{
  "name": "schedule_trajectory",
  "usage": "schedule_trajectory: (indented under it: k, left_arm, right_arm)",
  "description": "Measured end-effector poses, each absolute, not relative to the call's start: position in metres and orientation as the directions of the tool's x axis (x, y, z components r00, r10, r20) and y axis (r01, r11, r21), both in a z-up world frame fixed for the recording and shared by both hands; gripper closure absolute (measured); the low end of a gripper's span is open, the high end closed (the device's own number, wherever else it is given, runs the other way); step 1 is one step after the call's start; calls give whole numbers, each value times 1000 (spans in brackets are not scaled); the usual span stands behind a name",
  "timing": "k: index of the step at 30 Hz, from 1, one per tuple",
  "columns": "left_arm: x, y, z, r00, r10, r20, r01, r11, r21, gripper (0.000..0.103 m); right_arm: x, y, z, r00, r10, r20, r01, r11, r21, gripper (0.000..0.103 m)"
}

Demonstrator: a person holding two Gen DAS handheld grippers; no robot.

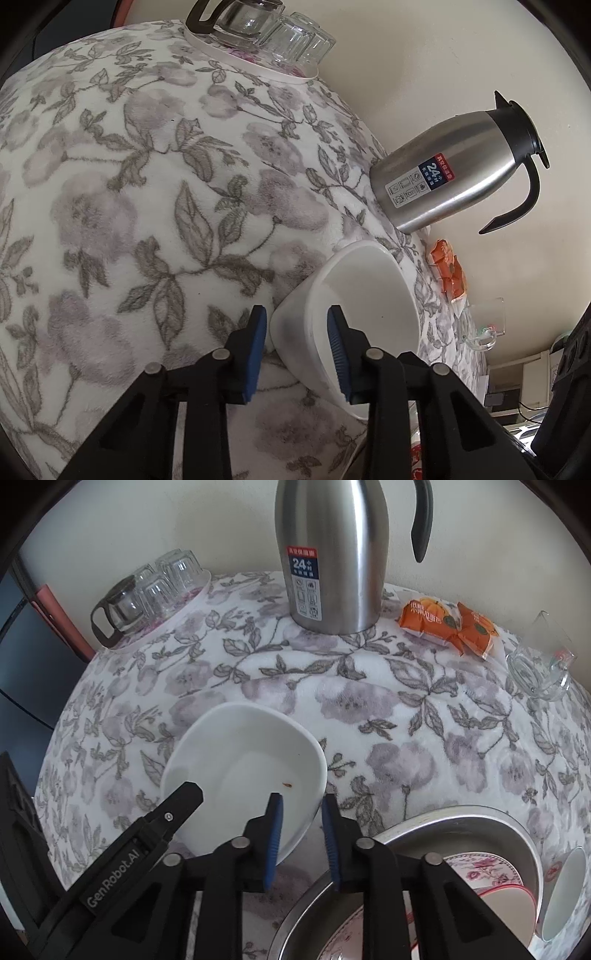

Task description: Organize plates and bowls

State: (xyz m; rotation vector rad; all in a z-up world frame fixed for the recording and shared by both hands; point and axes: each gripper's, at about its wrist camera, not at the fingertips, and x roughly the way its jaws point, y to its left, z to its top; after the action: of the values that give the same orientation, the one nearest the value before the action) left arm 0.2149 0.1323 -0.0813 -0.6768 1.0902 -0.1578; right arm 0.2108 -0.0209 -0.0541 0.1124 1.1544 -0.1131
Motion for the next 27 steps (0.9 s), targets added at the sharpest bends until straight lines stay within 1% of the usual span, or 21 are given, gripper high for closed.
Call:
schedule_trajectory:
  k: [4,6,10,14,22,27]
  left_arm:
    - [217,130,-88,459,-442,-771,-202,793,-575,72]
    - [217,130,-88,458,-458,-762,-197,784,-589,78]
    - [215,129,-79,474,-436,-765,-172,807,-565,79]
    - [214,130,-72,485,-444,-754,-150,806,-572,79]
    - [201,133,-27,555,-455,-696,-67,810,-583,79]
    - [186,122,7,594,-453,-665,8,830,-558,79]
  right_arm:
    - [214,-22,-60,383,-40,-923,159,987,23,86]
    - [215,-24,-66,369,-25,-929,173,984,42,88]
    - [213,-20,-62,386,-26,-922,152,988,35,88]
    - [211,-19,-53,408,-17,-913,144,988,46,88]
    - [198,-26,-26,468,36,-883,136,984,112,88]
    - [179,-34,0,517,50,-854,134,981,139,88]
